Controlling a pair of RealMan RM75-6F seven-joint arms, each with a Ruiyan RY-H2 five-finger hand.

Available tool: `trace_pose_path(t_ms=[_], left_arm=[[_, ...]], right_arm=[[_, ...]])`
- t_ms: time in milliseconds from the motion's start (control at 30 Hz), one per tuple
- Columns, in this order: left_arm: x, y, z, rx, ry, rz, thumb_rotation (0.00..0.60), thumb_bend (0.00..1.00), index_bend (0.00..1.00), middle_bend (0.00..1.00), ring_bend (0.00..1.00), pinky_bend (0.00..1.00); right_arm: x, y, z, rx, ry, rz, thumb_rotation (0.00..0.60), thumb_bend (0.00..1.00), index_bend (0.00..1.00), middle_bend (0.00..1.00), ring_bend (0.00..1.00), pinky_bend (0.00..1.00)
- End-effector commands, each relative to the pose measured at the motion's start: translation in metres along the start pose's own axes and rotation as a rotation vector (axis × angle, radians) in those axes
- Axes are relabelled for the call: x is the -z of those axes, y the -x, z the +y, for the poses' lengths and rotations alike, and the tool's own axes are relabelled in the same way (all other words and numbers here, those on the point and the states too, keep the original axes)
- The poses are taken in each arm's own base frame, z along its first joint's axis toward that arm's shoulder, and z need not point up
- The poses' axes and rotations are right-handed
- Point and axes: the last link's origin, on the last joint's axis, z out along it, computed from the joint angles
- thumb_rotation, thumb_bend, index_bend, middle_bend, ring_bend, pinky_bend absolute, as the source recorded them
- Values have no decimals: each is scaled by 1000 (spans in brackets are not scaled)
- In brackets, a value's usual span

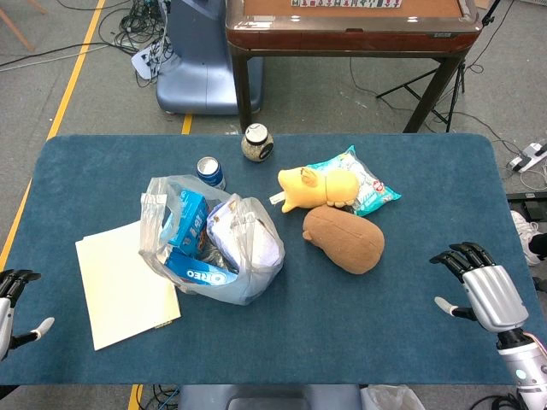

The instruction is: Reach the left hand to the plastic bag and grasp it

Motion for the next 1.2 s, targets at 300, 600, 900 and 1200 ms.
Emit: trace_pose_path(t_ms=[300, 600, 900, 1200], left_arm=[[-2, -3, 0, 38, 21, -10, 600, 111, 267, 224, 150, 0], [-31, -26, 2, 236, 154, -25, 600, 111, 205, 221, 150, 0], [-65, -50, 35, 415, 364, -72, 543, 111, 163, 169, 129, 0], [-91, -60, 83, 468, 538, -135, 489, 111, 142, 115, 58, 0]], right_arm=[[-2, -6, 0, 11, 3, 13, 600, 114, 320, 325, 176, 182], [-3, -17, 0, 25, 4, 58, 600, 113, 304, 325, 176, 182], [0, -20, -2, 32, 7, 68, 600, 114, 304, 325, 176, 181], [2, -18, -1, 31, 16, 65, 600, 114, 304, 325, 175, 182]])
